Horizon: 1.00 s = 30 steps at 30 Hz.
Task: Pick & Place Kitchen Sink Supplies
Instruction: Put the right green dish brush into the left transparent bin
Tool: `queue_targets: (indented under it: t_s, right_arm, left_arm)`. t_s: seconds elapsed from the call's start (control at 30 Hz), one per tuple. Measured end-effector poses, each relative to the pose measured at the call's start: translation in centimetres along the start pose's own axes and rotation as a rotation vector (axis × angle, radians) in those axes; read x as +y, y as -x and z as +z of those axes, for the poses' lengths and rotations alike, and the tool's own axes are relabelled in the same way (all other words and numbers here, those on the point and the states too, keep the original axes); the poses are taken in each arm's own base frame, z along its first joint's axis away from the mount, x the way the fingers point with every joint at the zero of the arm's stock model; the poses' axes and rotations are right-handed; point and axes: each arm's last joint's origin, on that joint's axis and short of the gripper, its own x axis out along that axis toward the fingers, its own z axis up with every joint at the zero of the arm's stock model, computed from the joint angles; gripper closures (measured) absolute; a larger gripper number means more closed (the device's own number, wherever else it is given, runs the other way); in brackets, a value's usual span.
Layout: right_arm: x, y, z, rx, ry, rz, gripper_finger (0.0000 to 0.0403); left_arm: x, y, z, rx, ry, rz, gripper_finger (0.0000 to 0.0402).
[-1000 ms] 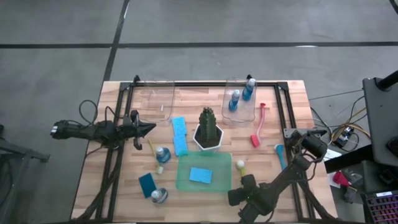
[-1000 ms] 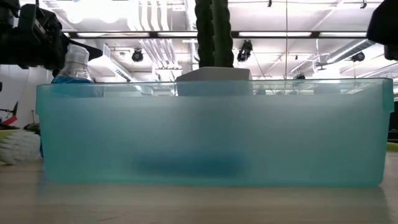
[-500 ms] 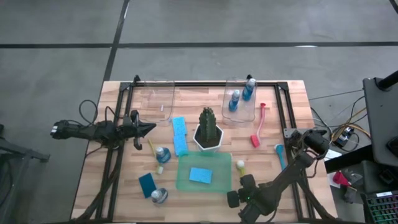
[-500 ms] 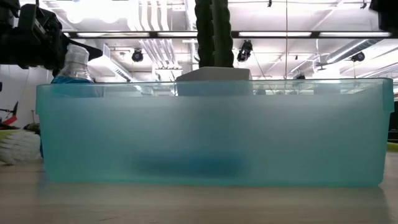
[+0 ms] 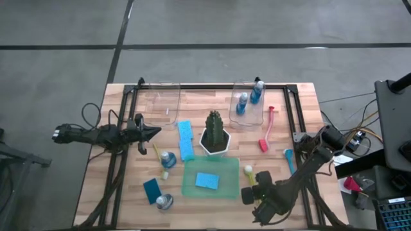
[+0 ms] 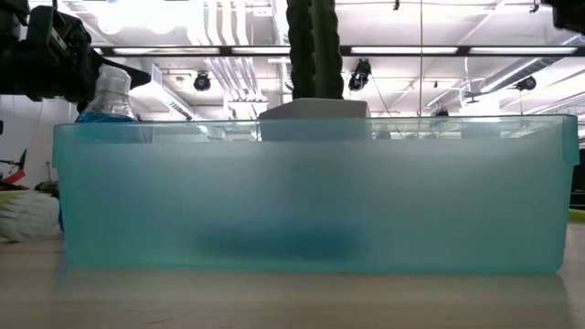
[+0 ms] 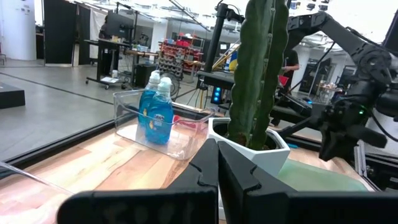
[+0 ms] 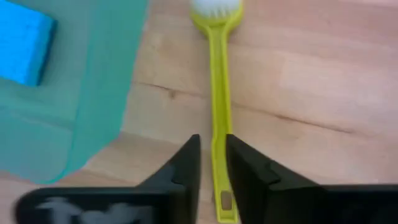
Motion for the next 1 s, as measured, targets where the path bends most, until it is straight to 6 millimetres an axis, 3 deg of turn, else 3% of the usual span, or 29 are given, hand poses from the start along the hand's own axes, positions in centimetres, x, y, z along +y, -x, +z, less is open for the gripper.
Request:
queue_targets:
  t_s: [0.27, 0.53, 0.77, 1.0]
  right_arm:
    - [0.1, -1.7, 0.8, 0.03, -0.026, 0.024, 0.0191]
    - [-1.0, -4.7, 1.6, 0.025, -0.025, 0.015, 0.0133]
    - [-1.3, -6.3, 1.9, 0.07, -0.042, 0.062, 0.0152]
    - [-1.7, -6.5, 2.0, 0.086, -0.025, 0.013, 0.0244]
  left_arm:
    - [0.0, 0.0, 0.0, 0.0, 0.0, 0.0, 0.0401]
    - [0.0, 0.0, 0.0, 0.0, 0.0, 0.0, 0.0401]
    - [0.0, 0.0, 0.0, 0.0, 0.0, 0.0, 0.0401]
    - [0.0, 0.0, 0.0, 0.0, 0.0, 0.0, 0.0401]
